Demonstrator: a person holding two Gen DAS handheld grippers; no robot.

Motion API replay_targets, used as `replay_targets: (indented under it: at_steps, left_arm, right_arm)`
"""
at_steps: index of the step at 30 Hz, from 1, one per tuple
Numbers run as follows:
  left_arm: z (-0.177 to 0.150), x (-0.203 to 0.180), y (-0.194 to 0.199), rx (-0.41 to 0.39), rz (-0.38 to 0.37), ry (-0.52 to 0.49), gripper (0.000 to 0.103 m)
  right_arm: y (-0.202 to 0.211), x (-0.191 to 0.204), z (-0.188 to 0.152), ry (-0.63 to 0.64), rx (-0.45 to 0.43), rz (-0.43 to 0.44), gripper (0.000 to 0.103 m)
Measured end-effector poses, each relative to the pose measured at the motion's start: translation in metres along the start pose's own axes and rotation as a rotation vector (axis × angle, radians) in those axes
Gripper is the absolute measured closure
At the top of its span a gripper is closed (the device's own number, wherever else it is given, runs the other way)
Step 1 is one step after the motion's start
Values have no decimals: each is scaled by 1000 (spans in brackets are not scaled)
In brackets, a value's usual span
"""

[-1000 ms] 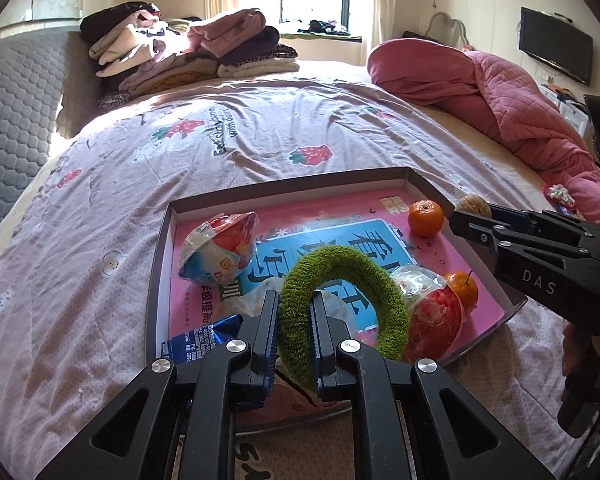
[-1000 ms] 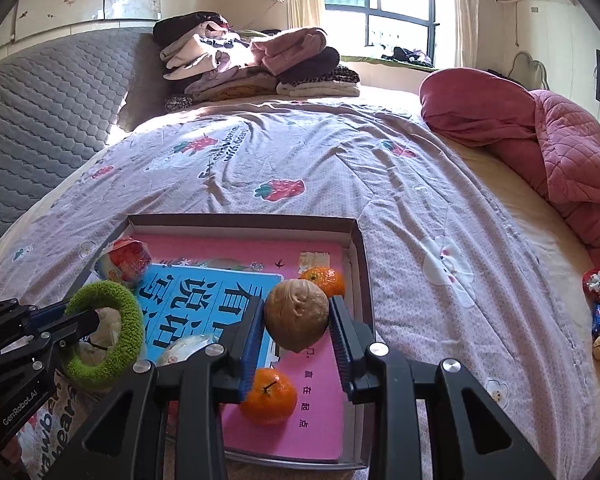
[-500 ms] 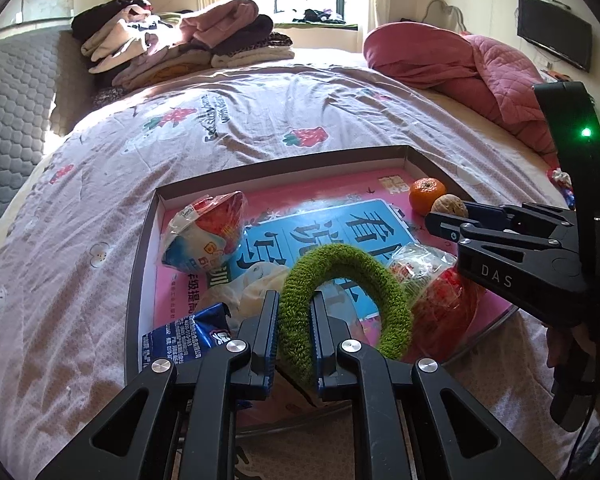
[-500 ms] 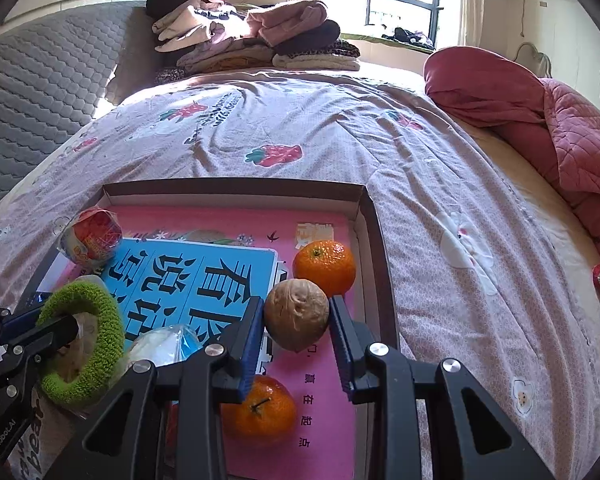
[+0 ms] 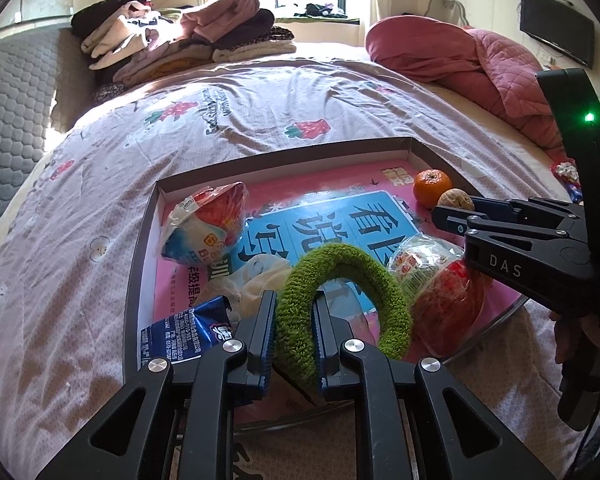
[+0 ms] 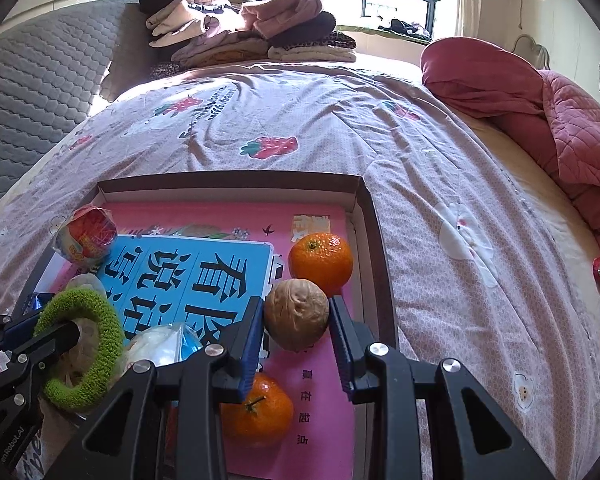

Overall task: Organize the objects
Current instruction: 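Lower the green ring into the tray and open the left while the right releases the walnut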

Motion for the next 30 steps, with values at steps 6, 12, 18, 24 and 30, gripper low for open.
replay_targets:
  at_steps: [6,12,18,24,30]
  left_arm:
    - [-1,1,-1,8,-5,7,79]
    - [-1,1,-1,11,-12,5,76]
    - [0,1,0,15,-16,14,65]
    - [1,1,2,12,-14,18,52]
    - [4,3,8,-6,-22,34,46]
  right_arm:
    - [0,-3,0,-10,8,-6,70]
    - [3,-4,0,-17,5,-7,70]
    - [6,-7,-1,-23,5,-11,70]
    - [10,-10,-1,-30,0,-14,69]
    - [16,-12,-1,-33,-14,-22,68]
Point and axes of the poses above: each gripper's, at about its wrist camera, not at the fingertips, and y roughly against the way its jaws point, x to its left, z to its top, the point moved 3 cm from there along -y, roughly the way its jaws point, and after that the axes turned 5 degrees about -z, right-handed, at the moved point
